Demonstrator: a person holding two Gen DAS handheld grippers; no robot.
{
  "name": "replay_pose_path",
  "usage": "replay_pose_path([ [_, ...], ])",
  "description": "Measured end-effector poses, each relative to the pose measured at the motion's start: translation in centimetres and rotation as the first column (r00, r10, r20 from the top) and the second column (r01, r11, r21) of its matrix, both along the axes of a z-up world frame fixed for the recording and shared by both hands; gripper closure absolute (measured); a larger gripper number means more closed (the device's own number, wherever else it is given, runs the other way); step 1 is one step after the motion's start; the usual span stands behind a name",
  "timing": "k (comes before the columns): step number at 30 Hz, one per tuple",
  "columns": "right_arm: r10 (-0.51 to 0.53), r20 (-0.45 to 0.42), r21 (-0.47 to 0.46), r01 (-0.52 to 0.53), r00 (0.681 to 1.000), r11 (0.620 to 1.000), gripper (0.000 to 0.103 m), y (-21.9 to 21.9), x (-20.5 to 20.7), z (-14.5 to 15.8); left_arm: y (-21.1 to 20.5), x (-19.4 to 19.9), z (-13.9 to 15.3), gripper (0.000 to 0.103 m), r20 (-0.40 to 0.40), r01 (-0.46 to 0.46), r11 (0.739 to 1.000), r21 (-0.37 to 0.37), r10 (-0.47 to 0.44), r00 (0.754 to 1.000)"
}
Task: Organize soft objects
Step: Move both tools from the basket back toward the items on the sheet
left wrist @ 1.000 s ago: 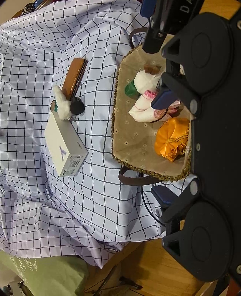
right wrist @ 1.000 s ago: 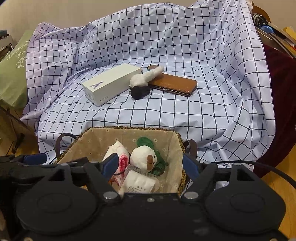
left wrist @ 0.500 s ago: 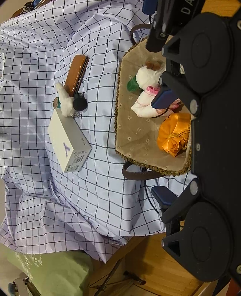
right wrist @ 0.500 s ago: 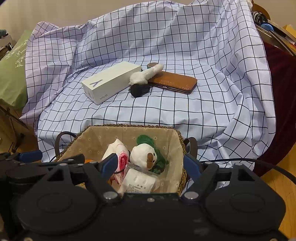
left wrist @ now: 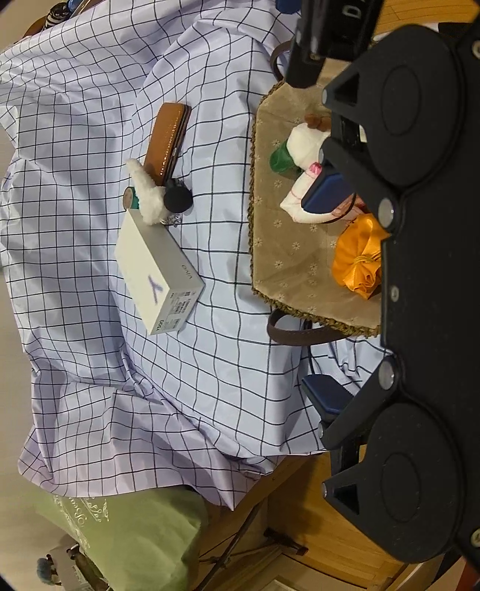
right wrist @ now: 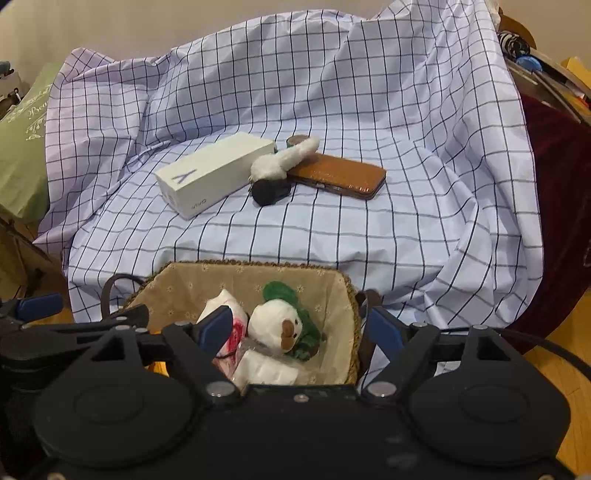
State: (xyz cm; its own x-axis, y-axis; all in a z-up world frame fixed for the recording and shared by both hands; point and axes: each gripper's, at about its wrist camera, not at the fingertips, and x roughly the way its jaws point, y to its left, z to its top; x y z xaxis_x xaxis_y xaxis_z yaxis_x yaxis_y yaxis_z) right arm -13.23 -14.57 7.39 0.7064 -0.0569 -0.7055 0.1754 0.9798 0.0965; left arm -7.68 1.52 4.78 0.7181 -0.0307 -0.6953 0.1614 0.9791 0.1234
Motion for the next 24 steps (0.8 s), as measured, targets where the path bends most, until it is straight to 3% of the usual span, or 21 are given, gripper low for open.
replay_pose_path([
  [10, -0.003, 0.033, -0.021, 0.003, 0.999, 1.000, 0.020, -0.7, 1.9, 1.4, -0.6, 1.7, 0.9, 0.008, 0.015, 0.020, 1.000, 0.023, -0.020, 1.000],
  [24, -0.009, -0.040, -0.019, 0.008, 0.999, 1.000, 0.020, -1.9, 7.0, 0.0, -2.1, 4.6, -0.4, 0.008, -0.055, 0.048, 0.998, 0.037, -0.046, 0.997],
])
